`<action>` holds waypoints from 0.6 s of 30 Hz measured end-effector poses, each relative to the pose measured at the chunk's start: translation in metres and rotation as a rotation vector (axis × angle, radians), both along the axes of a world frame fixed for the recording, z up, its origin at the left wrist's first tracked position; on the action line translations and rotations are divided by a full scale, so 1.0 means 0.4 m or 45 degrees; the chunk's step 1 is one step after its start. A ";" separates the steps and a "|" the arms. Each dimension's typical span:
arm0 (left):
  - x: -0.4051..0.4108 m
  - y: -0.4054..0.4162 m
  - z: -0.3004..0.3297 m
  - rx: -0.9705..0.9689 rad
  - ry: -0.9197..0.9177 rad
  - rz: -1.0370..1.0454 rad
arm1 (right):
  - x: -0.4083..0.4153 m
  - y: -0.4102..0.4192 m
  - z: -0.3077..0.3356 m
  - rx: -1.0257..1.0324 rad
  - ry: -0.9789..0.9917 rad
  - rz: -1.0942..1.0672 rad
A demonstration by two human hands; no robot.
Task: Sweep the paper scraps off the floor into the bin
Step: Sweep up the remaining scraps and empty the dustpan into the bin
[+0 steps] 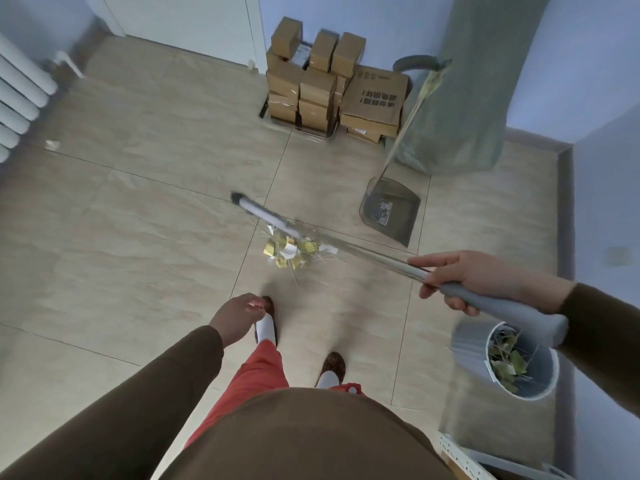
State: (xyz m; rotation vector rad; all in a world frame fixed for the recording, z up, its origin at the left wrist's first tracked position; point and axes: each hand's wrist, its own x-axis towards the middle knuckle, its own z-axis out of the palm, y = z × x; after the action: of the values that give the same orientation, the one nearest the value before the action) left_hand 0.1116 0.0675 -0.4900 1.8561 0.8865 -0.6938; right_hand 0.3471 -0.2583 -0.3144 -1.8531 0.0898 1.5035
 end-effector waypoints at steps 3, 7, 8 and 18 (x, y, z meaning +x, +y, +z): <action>0.060 0.073 -0.009 -0.034 0.030 -0.064 | 0.047 0.118 -0.070 -0.065 -0.224 -0.011; 0.136 0.198 -0.015 -0.025 0.046 -0.132 | 0.115 0.316 -0.231 -0.174 -0.337 -0.102; 0.152 0.234 -0.016 -0.014 0.051 -0.141 | 0.124 0.365 -0.274 -0.209 -0.363 -0.092; 0.304 0.423 -0.038 0.110 0.110 -0.320 | -0.061 0.444 -0.330 -0.252 -0.095 -0.332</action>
State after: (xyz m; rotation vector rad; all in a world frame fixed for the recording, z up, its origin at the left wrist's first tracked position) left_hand 0.2330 0.2366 -0.5051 2.0494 0.7544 -0.9076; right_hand 0.3227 -0.0806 -0.4463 -1.9634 0.4411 1.2813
